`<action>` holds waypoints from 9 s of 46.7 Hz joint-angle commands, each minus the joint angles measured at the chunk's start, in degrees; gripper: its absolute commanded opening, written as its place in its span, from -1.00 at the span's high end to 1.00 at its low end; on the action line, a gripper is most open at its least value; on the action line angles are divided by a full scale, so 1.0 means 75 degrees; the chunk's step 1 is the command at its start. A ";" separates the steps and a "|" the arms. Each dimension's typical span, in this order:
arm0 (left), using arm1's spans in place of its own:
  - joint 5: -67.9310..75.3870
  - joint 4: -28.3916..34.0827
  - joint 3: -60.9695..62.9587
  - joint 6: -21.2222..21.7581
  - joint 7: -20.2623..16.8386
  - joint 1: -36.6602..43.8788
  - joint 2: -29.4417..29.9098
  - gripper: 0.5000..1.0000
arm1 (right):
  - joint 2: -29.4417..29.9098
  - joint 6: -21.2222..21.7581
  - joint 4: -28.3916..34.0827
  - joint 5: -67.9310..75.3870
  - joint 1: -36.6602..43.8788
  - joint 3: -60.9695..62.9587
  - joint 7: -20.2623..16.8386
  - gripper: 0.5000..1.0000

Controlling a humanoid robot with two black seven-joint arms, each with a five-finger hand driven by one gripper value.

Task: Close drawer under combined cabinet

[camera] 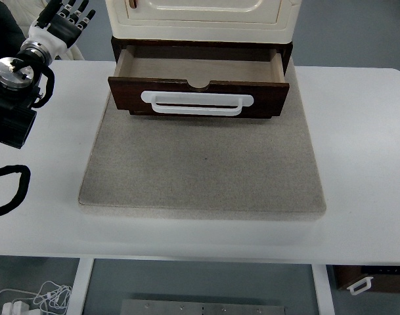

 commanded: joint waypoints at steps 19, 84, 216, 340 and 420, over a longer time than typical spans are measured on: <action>-0.0007 -0.0010 0.0012 -0.0035 0.0035 -0.0021 0.0047 -1.00 | 0.0000 -0.0011 0.0000 -0.0001 0.0000 0.0009 0.0000 -0.81; 0.0708 -0.3033 0.0586 -0.0187 0.0000 -0.2247 0.2121 -1.00 | 0.0000 0.0000 0.0000 -0.0001 0.0000 -0.0002 0.0000 -0.81; 0.4493 -0.9796 1.0617 -0.0785 0.2648 -0.4193 0.1594 -1.00 | 0.0000 -0.0011 0.0000 -0.0001 0.0000 -0.0002 0.0000 -0.81; 0.5044 -0.5624 0.9574 -0.0785 0.2836 -0.3302 0.0445 -1.00 | 0.0000 0.0000 0.0000 -0.0001 0.0000 0.0009 0.0000 -0.81; 0.3826 -0.5671 -0.0104 -0.2824 0.1418 -0.2259 0.0468 -1.00 | 0.0000 0.0000 0.0000 -0.0001 0.0000 -0.0002 0.0000 -0.81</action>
